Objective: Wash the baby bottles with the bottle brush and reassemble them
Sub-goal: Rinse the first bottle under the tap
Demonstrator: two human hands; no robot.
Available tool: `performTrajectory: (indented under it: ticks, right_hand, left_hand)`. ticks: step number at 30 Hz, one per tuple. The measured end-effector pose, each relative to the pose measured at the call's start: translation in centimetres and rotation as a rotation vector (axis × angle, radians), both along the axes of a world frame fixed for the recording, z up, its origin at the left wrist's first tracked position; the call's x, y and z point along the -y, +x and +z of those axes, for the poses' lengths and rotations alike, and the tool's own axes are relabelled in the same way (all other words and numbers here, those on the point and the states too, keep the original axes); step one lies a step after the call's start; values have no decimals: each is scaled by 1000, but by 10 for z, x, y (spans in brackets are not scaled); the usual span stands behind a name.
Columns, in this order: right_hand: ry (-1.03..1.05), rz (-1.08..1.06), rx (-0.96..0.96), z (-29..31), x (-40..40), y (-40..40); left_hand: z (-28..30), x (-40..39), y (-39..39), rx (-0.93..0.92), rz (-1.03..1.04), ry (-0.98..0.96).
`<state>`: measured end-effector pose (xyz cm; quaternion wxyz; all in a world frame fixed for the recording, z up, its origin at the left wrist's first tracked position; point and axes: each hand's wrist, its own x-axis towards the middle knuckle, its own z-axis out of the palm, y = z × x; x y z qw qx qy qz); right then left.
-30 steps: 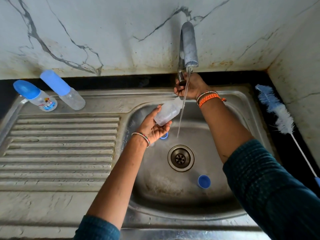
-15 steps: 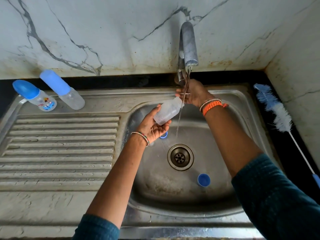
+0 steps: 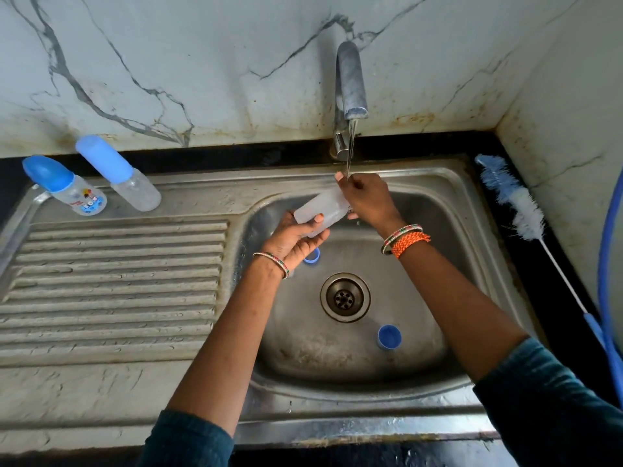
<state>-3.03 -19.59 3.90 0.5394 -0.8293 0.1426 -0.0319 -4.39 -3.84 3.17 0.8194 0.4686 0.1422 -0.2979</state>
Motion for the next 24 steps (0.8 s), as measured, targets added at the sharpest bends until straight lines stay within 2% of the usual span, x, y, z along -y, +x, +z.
performTrajectory:
  ticks: [3, 5, 8, 12, 14, 16, 18, 22, 24]
  right_hand:
    - [123, 165, -36, 3, -5, -2]
    - [270, 214, -25, 8, -3, -6]
    - [413, 134, 6, 11, -1, -11]
    - [359, -20, 74, 15, -6, -5]
    - [309, -15, 59, 16, -9, -2]
    - [194, 35, 47, 12, -9, -1]
    - [174, 103, 8, 8, -7, -2]
    - [645, 228, -86, 14, 3, -9]
    - [759, 207, -64, 13, 8, -11]
  left_hand:
    - [1, -2, 2, 64, 40, 44]
    - [8, -5, 3, -12, -19, 38]
    - [16, -9, 4, -152, -197, 69]
    - [16, -2, 0, -234, -350, 9]
    - [17, 3, -3, -230, -241, -35]
    - [12, 7, 0, -162, -28, -52]
    - [12, 7, 2, -102, 86, -36]
    - [20, -7, 2, -113, -74, -34]
    - [23, -12, 2, -125, -194, 44]
